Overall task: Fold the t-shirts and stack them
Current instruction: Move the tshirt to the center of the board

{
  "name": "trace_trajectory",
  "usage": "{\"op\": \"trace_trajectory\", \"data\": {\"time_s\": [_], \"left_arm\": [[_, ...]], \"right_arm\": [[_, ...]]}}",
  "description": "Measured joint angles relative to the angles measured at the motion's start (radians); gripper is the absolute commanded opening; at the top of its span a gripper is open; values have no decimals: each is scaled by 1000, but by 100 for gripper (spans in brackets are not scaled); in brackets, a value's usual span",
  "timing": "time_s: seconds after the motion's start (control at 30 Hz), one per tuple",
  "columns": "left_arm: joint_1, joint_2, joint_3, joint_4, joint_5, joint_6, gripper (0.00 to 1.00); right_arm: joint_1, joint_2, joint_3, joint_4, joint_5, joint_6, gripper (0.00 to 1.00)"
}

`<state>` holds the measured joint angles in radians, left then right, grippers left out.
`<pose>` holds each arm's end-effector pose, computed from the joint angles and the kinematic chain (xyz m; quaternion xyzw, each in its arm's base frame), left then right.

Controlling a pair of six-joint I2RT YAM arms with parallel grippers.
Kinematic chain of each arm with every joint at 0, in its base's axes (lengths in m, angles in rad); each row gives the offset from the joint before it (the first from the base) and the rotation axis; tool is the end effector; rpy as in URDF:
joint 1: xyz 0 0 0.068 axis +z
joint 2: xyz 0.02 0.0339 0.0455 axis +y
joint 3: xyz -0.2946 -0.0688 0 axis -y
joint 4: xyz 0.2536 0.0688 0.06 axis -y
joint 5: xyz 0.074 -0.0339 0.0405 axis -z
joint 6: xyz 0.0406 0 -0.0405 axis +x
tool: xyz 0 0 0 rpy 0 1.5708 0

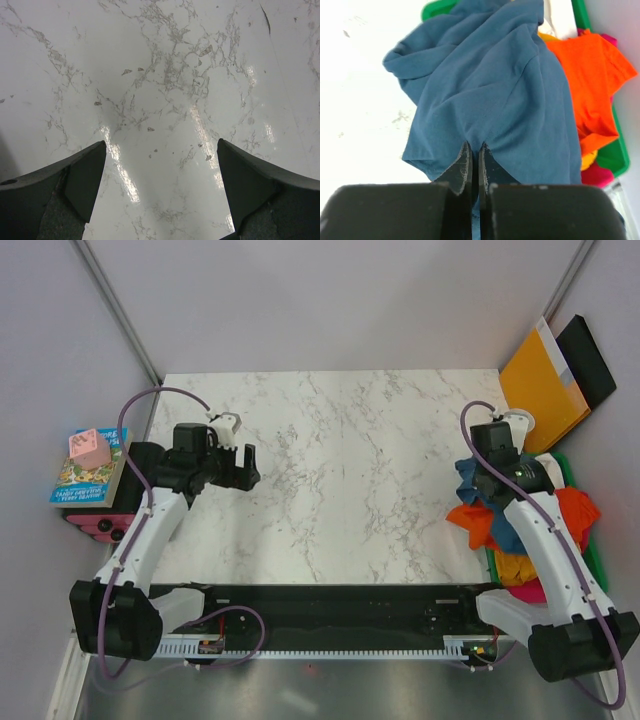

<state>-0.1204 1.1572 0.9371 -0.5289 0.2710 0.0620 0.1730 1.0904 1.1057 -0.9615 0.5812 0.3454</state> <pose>0.2419 -0.0402 0.3094 0.1365 0.8997 -0.1353 0.3920 0.2005 0.0124 0.3511 0.1662 0.9008 -0.1881 0.3544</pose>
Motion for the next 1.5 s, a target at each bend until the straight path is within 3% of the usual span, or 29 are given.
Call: {"op": "trace_trajectory", "data": {"time_s": [0.23, 0.37, 0.47, 0.73, 0.9, 1.1, 1.37, 1.4, 1.43, 1.47, 1.5], "left_arm": [[0, -23, -16, -2, -6, 3, 100], [0, -31, -16, -2, -2, 3, 100], [0, -41, -16, -4, 0, 3, 100], [0, -73, -16, -25, -8, 9, 100], [0, -97, -3, -53, -31, 10, 100], [0, -111, 10, -69, -63, 10, 100], [14, -110, 9, -69, -86, 9, 100], [19, -109, 9, -68, -86, 9, 100], [22, -107, 9, -68, -86, 9, 100], [25, -104, 9, -68, -86, 9, 100], [25, -101, 9, -68, -86, 9, 100]], "right_arm": [[0, -129, 50, 89, -144, -21, 0], [26, -56, 271, 140, -303, -20, 0], [114, 48, 435, 182, -333, -27, 0], [546, 406, 695, 212, -139, -116, 0], [706, 595, 730, 223, -21, -138, 0], [780, 703, 695, 273, 56, -121, 0], [764, 781, 581, 373, 88, -79, 0], [758, 818, 582, 390, 84, -79, 2], [755, 829, 582, 393, 81, -79, 11], [750, 861, 589, 393, 79, -80, 35], [745, 896, 604, 392, 78, -80, 50]]}}
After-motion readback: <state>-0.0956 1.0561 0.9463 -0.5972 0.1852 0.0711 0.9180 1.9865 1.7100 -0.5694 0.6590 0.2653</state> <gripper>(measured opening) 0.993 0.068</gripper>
